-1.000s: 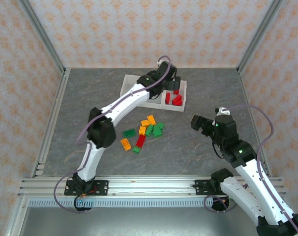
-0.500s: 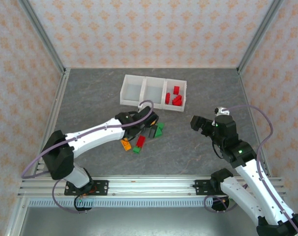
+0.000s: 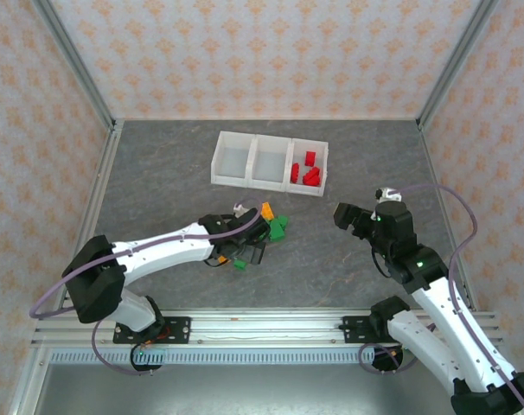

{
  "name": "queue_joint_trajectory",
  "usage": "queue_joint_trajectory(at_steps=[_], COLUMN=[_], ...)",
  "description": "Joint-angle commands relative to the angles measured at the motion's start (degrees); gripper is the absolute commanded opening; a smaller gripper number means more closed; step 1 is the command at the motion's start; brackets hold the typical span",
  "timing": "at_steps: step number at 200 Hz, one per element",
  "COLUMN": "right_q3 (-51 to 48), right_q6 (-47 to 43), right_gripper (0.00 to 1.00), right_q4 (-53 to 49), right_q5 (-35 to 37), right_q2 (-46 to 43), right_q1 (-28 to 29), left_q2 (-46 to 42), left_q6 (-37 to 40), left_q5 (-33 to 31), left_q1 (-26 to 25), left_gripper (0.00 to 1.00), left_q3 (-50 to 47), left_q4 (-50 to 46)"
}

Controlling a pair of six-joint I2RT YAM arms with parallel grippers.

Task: Sort the legos into containers by color
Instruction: Pick up the lego from the middle-left of the table.

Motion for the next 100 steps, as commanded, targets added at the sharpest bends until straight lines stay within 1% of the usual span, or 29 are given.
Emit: queue_joint_trajectory(at_steps=[1, 27, 57, 82, 100], right_q3=[0.0, 0.0, 0.1, 0.3, 0.3], right_q6=[-0.3, -0.2, -0.2, -0.3, -0.3], right_gripper=[1.00, 1.00, 1.00, 1.00, 1.00], right_q4=[0.1, 0.1, -0.2, -0.6, -0.4], right_q5=[1.2, 1.6, 1.6, 1.6, 1.6], right_q2=[-0.7, -0.7, -0.7, -1.0, -1.2], right_q1=[0.2, 0.2, 0.1, 0.2, 0.1], left_q2=[3.5, 7.4, 10.0, 12.3, 14.2], left_q6=[0.7, 1.6, 1.4, 3.3, 5.2], left_q5=[0.8, -0.3, -2.2, 0.3, 2.4], left_q1=[-1.0, -1.6, -1.5, 0.5, 1.4], left_gripper=[0.92, 0.87, 0.85, 0.84, 0.78], left_q3=[0.5, 2.4, 4.0, 6.1, 8.2], left_q4=[-0.3, -1.1, -1.2, -0.7, 0.2])
